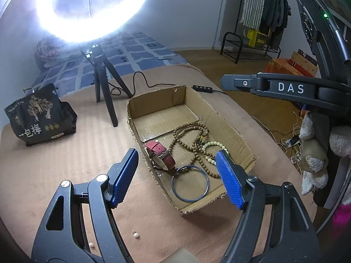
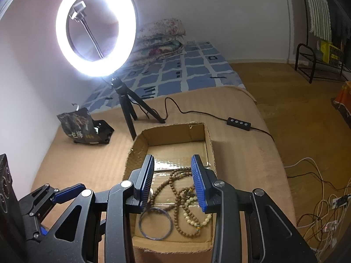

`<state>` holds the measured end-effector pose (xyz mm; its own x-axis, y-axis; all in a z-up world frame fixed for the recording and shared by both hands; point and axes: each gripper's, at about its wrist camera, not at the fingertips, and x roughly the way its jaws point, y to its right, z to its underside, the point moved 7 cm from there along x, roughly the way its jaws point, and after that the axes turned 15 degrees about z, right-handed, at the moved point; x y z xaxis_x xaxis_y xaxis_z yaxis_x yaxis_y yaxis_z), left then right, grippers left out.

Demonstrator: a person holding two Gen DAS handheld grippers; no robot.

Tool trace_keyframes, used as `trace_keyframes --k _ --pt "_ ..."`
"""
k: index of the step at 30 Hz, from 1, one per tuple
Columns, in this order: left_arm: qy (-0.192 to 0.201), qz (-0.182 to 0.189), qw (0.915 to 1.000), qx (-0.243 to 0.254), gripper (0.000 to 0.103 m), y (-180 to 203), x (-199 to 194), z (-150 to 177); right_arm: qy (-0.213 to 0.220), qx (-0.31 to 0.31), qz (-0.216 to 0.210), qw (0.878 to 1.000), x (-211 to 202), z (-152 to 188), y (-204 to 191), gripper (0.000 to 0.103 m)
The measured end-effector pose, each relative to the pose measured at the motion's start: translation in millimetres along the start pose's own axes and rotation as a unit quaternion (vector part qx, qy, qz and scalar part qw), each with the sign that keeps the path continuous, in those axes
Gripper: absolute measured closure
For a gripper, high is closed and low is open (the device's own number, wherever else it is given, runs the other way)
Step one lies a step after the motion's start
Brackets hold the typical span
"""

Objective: Organize jewelry
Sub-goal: 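Open the left tool in the box while the right tool releases the prayer beads, then withdraw both open tools up from the box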

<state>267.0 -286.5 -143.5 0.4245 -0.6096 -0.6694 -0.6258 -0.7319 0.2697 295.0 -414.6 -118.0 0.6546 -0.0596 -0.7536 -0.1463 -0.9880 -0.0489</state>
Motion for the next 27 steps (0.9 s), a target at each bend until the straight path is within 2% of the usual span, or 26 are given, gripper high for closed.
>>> trace_keyframes --k 15,17,19,24,27 --pt "0.036 -0.023 0.9989 0.020 0.028 11 -89 13 0.031 0.000 -0.016 0.999 -84 6 -28 0.068" --pt "0.039 -0.026 0.9986 0.022 0.028 11 -104 18 0.036 0.000 -0.017 0.999 -94 9 -31 0.061" --pt "0.043 -0.029 0.9984 0.022 0.028 9 -117 23 0.042 0.000 -0.017 0.999 -106 14 -36 0.057" --pt "0.052 -0.039 0.9977 0.021 0.028 2 -147 36 0.044 -0.006 -0.017 0.999 -125 28 -48 0.053" --pt "0.052 -0.045 0.9974 0.020 0.028 -4 -158 45 0.046 -0.013 -0.012 0.999 -134 38 -55 0.043"
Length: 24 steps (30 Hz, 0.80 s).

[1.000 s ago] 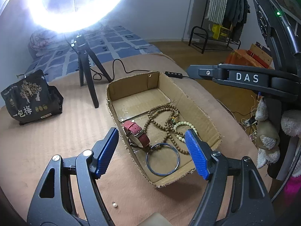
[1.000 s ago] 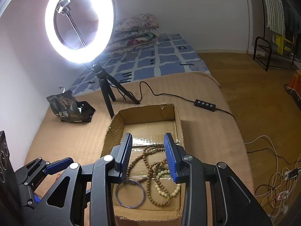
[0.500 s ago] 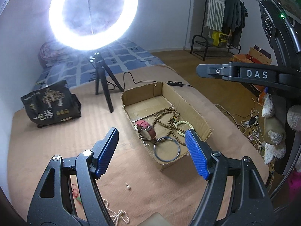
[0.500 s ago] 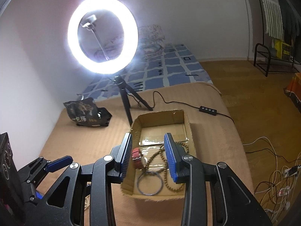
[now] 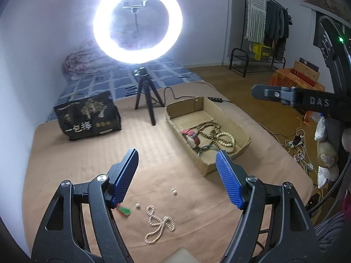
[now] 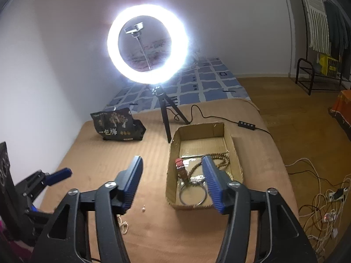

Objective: Organize jewelry
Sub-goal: 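Withdraw both open tools up from the box, then move the left tool to the green jade pendant while the right tool approaches the pearl strand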

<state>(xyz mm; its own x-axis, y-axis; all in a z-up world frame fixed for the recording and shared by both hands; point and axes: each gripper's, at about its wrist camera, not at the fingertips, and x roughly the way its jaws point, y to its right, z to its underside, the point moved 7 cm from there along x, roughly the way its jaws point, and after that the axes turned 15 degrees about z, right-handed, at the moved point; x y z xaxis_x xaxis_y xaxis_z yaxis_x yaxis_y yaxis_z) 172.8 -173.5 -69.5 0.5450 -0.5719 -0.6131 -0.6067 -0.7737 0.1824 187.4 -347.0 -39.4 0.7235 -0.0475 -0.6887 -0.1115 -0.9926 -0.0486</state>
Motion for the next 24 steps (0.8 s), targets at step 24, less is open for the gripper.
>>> trace_keyframes --k 24 --pt "-0.056 -0.077 0.9861 -0.137 0.028 -157 -28 84 -0.044 -0.102 -0.029 0.993 5 80 -84 0.032"
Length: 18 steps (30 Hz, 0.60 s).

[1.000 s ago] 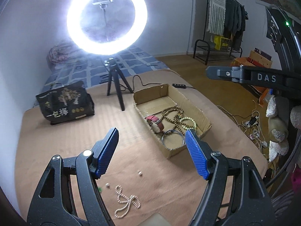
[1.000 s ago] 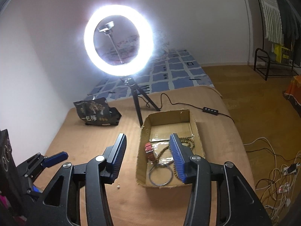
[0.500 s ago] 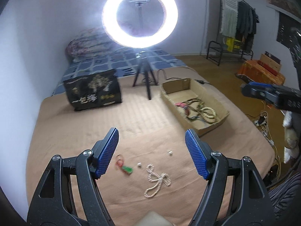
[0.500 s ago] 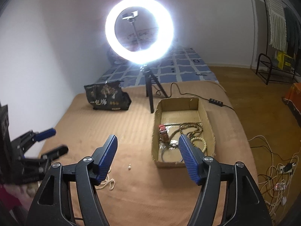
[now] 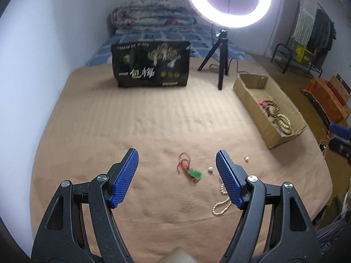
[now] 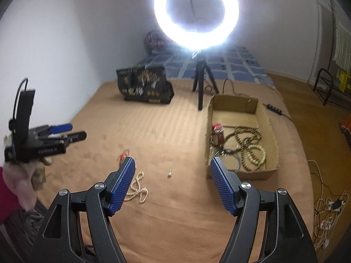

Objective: Organize jewelry
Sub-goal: 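Move the left tool to the green jade pendant while the right tool approaches the pearl strand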

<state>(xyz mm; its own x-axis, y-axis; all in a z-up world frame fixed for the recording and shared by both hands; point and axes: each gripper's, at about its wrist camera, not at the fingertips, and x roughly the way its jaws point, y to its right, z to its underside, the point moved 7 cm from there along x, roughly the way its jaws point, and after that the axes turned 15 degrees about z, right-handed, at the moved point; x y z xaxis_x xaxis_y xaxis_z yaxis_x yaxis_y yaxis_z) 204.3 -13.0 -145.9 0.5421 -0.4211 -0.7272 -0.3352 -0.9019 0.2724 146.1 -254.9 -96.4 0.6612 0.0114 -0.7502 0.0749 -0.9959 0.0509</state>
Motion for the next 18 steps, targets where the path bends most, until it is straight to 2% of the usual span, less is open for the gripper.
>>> trace_keyframes --k 5,12,18 --pt "-0.015 0.002 0.9999 -0.005 0.028 -7 17 8 -0.021 -0.020 -0.004 1.000 25 15 -16 0.032" --pt "-0.073 0.025 0.9968 -0.019 0.028 -4 56 36 -0.061 -0.052 -0.019 0.997 63 45 -42 0.032" --pt "-0.099 0.031 0.9943 -0.023 0.028 1 84 50 -0.108 -0.063 -0.040 0.991 97 75 -58 0.032"
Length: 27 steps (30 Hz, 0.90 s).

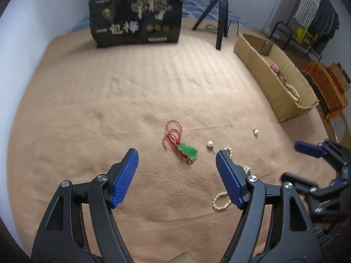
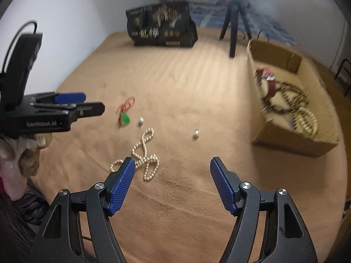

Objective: Organize jewelry
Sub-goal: 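Move the left tool to the green jade pendant while the right tool approaches the pearl strand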

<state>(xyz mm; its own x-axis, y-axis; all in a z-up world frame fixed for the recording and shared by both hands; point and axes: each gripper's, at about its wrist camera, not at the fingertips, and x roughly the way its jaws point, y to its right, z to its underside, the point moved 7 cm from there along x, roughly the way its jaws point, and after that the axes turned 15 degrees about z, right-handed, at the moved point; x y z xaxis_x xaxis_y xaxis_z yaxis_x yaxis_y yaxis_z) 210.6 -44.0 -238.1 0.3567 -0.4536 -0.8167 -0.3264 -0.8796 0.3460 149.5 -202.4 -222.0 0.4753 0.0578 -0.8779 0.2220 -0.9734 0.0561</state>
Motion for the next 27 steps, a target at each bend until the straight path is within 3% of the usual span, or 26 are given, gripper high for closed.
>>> trace_keyframes --k 11,14,27 --pt "-0.031 -0.002 0.9995 -0.006 0.028 -5 39 8 -0.012 -0.032 -0.021 0.999 29 9 -29 0.032" --pt "-0.036 -0.009 0.9993 -0.004 0.037 -7 46 6 -0.011 -0.036 -0.027 0.999 31 7 -34 0.032" --pt "-0.049 -0.016 0.9986 -0.007 0.037 -14 65 -1 -0.014 -0.039 -0.028 0.999 42 2 -43 0.033"
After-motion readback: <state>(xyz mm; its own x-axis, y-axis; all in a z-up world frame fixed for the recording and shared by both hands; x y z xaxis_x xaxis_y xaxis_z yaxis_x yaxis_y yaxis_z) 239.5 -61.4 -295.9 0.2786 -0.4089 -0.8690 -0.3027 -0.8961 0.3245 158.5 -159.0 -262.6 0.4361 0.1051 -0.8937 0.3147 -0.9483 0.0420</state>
